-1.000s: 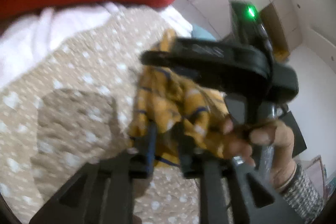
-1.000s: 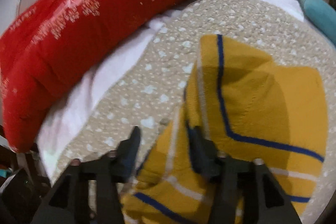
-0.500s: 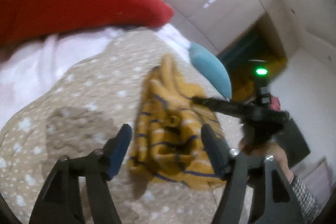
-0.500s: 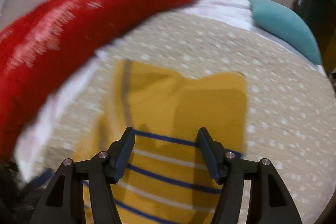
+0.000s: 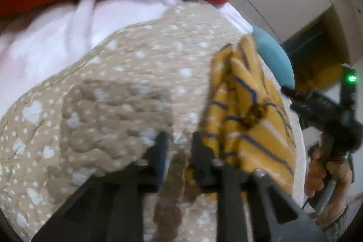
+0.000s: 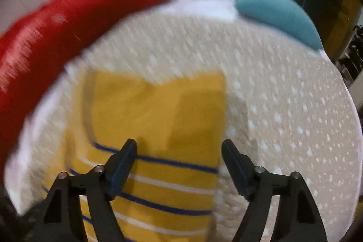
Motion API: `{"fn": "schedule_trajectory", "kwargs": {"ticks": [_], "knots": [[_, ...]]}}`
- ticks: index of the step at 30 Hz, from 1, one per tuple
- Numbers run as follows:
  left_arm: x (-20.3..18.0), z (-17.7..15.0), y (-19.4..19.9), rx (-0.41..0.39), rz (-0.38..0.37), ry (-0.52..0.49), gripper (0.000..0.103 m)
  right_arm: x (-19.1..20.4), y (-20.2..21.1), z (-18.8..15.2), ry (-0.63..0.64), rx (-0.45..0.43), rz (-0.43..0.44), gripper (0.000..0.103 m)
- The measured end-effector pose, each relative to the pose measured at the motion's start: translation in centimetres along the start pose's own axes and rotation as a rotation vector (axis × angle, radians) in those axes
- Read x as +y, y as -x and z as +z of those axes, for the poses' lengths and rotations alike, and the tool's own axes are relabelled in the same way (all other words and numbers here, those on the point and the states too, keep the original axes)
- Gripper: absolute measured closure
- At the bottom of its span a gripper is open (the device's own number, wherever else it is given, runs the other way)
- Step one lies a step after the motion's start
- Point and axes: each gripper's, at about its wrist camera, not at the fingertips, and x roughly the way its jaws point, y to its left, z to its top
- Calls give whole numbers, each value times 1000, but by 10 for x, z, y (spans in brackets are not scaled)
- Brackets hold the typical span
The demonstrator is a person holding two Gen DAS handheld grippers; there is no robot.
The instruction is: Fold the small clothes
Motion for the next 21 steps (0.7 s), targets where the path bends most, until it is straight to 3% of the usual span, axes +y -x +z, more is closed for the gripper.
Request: {"fn": "schedule_trajectory", "kwargs": {"ticks": [2, 4, 5, 10, 13, 15, 19, 21], "knots": [[2, 1, 0, 4, -13, 4, 87, 21, 6, 7, 45, -19, 69, 60], [-2, 0, 2, -3, -11, -12, 87, 50, 2, 13, 121, 10, 172, 76], [-3, -1, 0, -7, -7, -18, 87, 63, -3, 15, 153, 20, 192, 78], [-5, 1, 0, -11, -30, -24, 79, 111, -73, 22, 265, 162, 77, 77], [-3, 5, 9, -43, -37, -11, 65, 127, -95, 23, 337, 195, 8, 66], [-6, 8, 16, -78, -48, -8, 54, 134, -91, 26, 370, 202, -20, 64], [-28, 11, 22, -100, -117, -62, 46, 119, -45, 23, 332, 103, 63, 49], [-44, 11, 20, -111, -136, -101, 38, 105, -26, 20, 292, 71, 82, 49]]}}
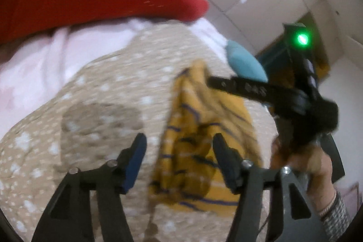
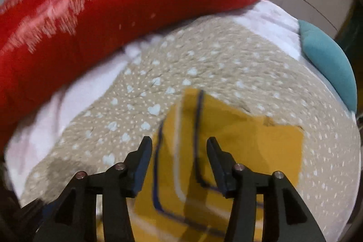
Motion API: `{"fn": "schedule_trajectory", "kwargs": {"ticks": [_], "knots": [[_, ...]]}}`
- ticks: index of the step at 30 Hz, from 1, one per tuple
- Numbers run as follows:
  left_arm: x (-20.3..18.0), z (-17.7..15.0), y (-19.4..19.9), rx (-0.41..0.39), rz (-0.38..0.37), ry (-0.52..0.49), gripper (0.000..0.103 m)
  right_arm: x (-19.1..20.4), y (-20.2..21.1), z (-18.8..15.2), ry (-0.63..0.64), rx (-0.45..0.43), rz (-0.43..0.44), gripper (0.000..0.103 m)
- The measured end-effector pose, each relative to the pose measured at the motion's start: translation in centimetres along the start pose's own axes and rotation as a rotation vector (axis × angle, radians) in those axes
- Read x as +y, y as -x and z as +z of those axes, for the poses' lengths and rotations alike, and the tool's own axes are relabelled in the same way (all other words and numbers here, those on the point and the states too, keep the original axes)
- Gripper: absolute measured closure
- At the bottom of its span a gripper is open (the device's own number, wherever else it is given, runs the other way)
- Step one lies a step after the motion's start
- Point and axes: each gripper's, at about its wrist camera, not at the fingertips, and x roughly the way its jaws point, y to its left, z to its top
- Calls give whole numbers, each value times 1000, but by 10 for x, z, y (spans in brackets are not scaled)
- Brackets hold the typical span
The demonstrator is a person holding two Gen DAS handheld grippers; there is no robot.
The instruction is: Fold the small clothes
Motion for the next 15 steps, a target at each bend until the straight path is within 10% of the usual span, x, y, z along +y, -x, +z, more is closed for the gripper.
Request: {"fn": "schedule_trajectory", "kwargs": {"ticks": [6, 9, 15], "knots": [[-9, 0, -45, 118, 114, -22, 47, -52, 45, -41, -109, -67, -69, 49], [10, -2, -52, 189, 50, 92, 53, -81, 48, -63, -177, -55, -137, 49], [16, -3, -35, 132, -2, 95, 49, -121, 50, -100, -370, -53, 65, 29]]}}
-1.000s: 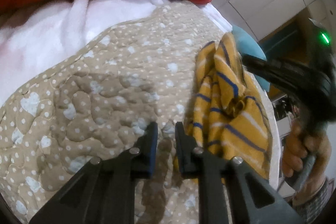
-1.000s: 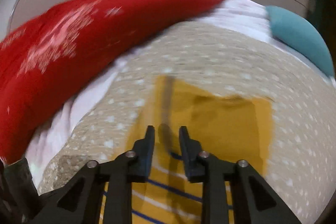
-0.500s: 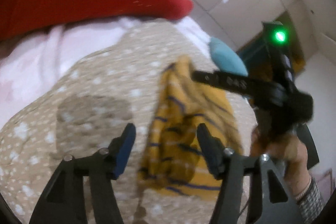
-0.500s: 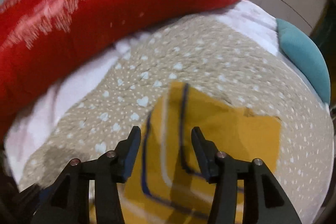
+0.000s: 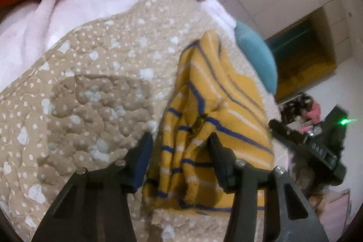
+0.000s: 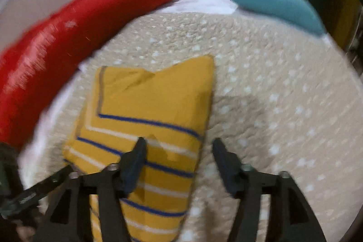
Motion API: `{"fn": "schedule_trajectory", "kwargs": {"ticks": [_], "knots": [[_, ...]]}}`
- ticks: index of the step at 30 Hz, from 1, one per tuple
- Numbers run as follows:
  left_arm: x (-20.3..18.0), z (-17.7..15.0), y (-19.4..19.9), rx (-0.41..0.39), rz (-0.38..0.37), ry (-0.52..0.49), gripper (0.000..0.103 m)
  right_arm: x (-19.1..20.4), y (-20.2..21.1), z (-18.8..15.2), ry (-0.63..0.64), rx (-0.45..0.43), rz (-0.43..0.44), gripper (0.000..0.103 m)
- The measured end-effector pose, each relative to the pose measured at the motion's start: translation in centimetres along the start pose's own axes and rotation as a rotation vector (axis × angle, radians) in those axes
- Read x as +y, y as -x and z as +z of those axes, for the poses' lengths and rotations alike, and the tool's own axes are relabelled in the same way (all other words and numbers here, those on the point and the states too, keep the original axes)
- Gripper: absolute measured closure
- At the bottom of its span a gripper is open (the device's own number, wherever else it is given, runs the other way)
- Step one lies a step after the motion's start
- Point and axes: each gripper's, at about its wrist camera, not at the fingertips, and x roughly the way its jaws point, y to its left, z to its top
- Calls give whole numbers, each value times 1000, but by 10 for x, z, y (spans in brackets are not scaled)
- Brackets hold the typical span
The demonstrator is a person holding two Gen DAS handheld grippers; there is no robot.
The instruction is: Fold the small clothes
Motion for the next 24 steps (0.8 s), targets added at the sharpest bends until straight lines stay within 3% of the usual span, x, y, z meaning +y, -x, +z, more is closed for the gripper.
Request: {"fn": "schedule_trajectory", "kwargs": {"ticks": [2, 5, 8, 10, 12, 14, 17, 20, 22, 23, 24], "knots": [[0, 1, 6, -14, -25, -3, 36, -10, -4, -5, -71, 10, 127, 22], [-5, 5, 1, -13, -119, -8, 22, -15, -24, -9, -122, 35, 192, 22], [-13, 5, -14, 45, -163, -34, 22, -25, -55, -12, -197, 72, 304, 18], [-26, 0, -26, 69, -76, -105, 26, -34, -71, -18, -287, 73, 402, 21], [-36, -5, -28, 75, -47, -138, 47, -45, -78, -21, -377, 58, 474, 37], [-49, -7, -27, 60, -32, -151, 50, -51, -75, -20, -421, 62, 536, 54], [-76, -11, -33, 56, -68, -171, 54, -48, -49, -11, -356, 26, 543, 59], [-107, -21, -52, 72, -106, -224, 55, -59, -6, -3, -291, -68, 489, 59], [-117, -27, -71, 93, -71, -248, 53, -80, 18, 2, -264, -126, 369, 57], [-114, -30, -78, 100, -23, -239, 53, -88, 21, 4, -253, -131, 291, 49], [-108, -30, -82, 106, 8, -224, 51, -97, 17, 4, -232, -104, 162, 45]]}}
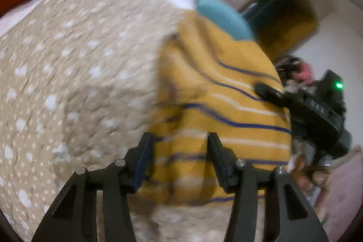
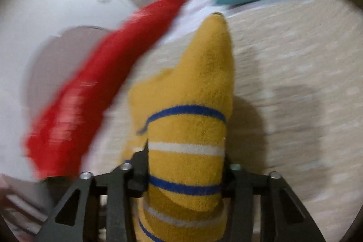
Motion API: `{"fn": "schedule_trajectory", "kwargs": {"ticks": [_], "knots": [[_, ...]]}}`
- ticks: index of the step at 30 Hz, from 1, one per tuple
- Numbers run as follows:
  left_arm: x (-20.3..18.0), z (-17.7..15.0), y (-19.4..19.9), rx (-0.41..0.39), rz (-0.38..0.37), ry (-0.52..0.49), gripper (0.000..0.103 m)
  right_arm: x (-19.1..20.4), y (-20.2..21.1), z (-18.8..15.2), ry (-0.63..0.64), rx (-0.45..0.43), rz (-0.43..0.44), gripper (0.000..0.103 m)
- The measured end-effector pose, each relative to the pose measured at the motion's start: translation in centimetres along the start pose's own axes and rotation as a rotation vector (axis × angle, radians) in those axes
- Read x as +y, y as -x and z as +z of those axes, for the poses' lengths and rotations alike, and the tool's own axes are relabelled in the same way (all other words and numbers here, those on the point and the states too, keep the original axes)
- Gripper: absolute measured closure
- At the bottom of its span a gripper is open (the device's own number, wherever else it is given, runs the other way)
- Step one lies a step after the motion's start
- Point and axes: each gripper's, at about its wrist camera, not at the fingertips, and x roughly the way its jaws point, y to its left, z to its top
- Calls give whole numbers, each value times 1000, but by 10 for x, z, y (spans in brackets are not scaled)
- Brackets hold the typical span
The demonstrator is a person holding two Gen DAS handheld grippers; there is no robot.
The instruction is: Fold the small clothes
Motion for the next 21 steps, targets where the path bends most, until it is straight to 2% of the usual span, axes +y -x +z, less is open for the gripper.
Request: {"fn": "schedule_trajectory", "kwargs": {"ticks": [2, 3, 5, 8, 11, 12, 13, 14, 18, 21], "knots": [[14, 1, -1, 23, -51, 61, 50, -19, -10, -4, -1, 63, -143, 42], [22, 2, 5, 26, -73, 98, 50, -26, -10, -7, -18, 68, -144, 42], [24, 1, 13, 10, -54, 89, 50, -28, 4, -12, -44, 10, -122, 41], [23, -2, 16, 16, -37, 67, 50, 12, 29, -14, 72, -115, -201, 41], [17, -14, 24, 3, -14, 30, 50, 61, 31, -13, 208, -140, -185, 42], [15, -16, 25, 1, -7, 20, 50, 76, 26, -12, 245, -119, -151, 46], [15, -18, 25, 1, -2, 14, 50, 91, 16, -13, 274, -82, -122, 56], [15, -19, 25, 0, 3, 10, 50, 103, 2, -14, 297, -41, -117, 62], [18, -18, 20, 5, -9, 29, 50, 123, -65, -17, 377, 128, -168, 69], [21, -19, 22, 7, -20, 42, 50, 123, -98, -20, 443, 171, -248, 69]]}}
